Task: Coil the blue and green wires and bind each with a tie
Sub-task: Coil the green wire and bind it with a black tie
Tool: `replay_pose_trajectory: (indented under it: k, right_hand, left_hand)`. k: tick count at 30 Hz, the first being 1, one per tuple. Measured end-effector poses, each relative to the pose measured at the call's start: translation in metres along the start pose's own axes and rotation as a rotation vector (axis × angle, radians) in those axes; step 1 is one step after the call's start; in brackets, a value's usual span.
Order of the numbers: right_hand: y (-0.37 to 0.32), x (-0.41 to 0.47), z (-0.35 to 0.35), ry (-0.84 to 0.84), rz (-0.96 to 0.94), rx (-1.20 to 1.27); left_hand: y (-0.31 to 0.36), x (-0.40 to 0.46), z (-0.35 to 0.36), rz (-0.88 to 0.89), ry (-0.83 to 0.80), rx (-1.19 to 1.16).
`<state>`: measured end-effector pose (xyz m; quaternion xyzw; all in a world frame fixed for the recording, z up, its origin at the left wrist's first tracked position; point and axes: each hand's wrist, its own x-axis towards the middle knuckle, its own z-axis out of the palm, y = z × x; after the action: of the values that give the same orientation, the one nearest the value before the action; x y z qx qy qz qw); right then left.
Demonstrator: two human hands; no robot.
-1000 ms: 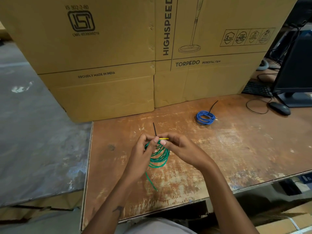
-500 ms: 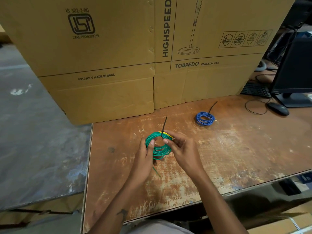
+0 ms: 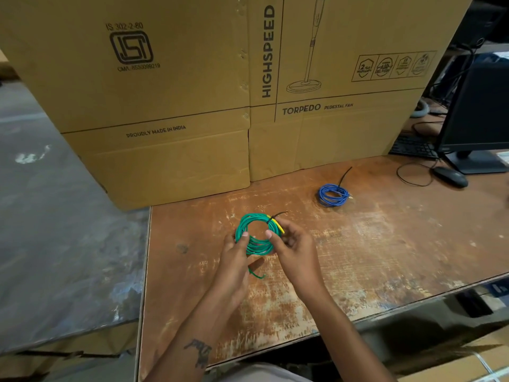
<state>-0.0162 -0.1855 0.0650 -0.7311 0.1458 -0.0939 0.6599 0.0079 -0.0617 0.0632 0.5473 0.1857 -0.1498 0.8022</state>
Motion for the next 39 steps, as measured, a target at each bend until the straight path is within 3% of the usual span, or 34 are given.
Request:
replay_pose_trajectory:
  k: [5, 10, 13, 19, 24, 28, 31, 34, 37, 39]
  right_hand:
    - [0.001, -0.003, 0.002, -0.029, 0.003, -0.009]
    - [-0.003, -0.006, 0.002, 0.051, -0.008, 0.057]
    - [-0.005, -0.007, 0.002, 0.074, -0.004, 0.133]
    - [0.002, -0.010, 0.006, 0.056, 0.014, 0.102]
    - [0.009, -0.008, 0.004, 0.094, 0.034, 0.051]
    - [0.005, -0.002, -0.003, 0.155, 0.047, 0.062]
    - [0.001, 0.002, -0.007, 0.155, 0.026, 0.033]
    - [-0.002, 0.003, -0.011, 0.128, 0.026, 0.065]
    - [-0.003, 0.003, -0.010, 0.114, 0.017, 0.053]
    - [-0.002, 0.002, -0.007, 0.100, 0.011, 0.029]
  left_hand:
    - [-0.012, 0.008, -0.011, 0.381, 0.242, 0.594]
    - [-0.007, -0.010, -0.018, 0.625, 0.280, 0.646]
    - [-0.010, -0.006, -0.022, 0.610, 0.268, 0.749]
    - [-0.014, 0.003, -0.022, 0.467, 0.075, 0.911]
    - [-0.006, 0.007, -0.017, 0.160, -0.023, 0.430]
    - [-0.006, -0.013, -0.014, 0.361, -0.099, 0.696]
    - [-0.007, -0.020, -0.017, 0.633, -0.177, 0.893]
    - [-0.004, -0.022, -0.015, 0.841, -0.148, 1.059]
    - [0.000, -0.023, -0.012, 0.927, -0.110, 1.144]
    - [0.003, -0.024, -0.010, 0.876, -0.119, 1.079]
